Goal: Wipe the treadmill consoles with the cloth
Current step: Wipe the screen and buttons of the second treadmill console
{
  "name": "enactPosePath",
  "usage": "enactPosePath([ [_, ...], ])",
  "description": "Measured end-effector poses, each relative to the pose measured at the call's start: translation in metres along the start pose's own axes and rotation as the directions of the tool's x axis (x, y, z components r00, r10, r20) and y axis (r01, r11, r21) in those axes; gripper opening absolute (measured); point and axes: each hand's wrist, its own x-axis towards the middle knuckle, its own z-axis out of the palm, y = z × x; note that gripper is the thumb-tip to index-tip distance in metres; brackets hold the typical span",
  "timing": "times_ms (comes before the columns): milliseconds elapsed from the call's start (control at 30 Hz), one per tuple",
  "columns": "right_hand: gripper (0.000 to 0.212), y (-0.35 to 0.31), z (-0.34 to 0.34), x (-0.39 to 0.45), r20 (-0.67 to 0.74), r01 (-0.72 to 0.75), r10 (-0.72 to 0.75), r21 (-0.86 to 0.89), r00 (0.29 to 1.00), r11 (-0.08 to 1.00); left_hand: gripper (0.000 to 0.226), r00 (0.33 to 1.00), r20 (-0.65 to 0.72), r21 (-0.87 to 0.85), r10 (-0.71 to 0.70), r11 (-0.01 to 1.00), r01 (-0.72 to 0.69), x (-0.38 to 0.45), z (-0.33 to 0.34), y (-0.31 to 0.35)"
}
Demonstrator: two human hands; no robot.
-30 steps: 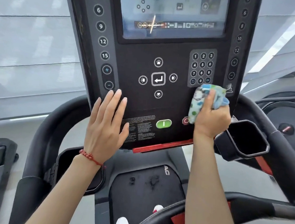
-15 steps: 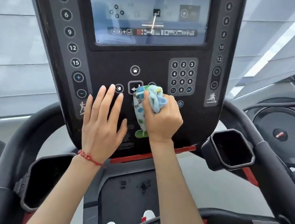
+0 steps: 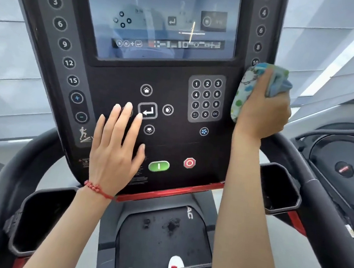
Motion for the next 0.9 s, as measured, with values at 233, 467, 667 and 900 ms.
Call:
enactPosePath([
  [233, 0.044, -0.038, 0.020, -0.070, 0.062, 0.466, -0.474, 0.113, 0.878, 0.877, 0.045, 0.999, -0.021, 0.011, -0.030, 0.999, 0.030, 0.001, 0.002, 0.006],
  [467, 0.044, 0.008, 0.007, -0.041, 0.023, 0.589, -0.591, 0.048, 0.807, 0.807, 0.044, 0.997, -0.052, -0.036, -0.051, 0.998, 0.049, 0.010, 0.009, 0.027],
  [667, 0.052, 0.068, -0.013, -0.009, -0.010, 0.205, -0.205, -0.023, 0.979, 0.979, 0.045, 0.999, -0.054, -0.069, 0.004, 0.998, -0.008, 0.024, 0.015, 0.051],
  [900, 0.040, 0.068, -0.022, -0.086, 0.169, 0.567, -0.568, 0.059, 0.806, 0.822, 0.045, 0.998, -0.055, -0.068, 0.013, 0.998, -0.017, 0.034, 0.026, 0.062],
])
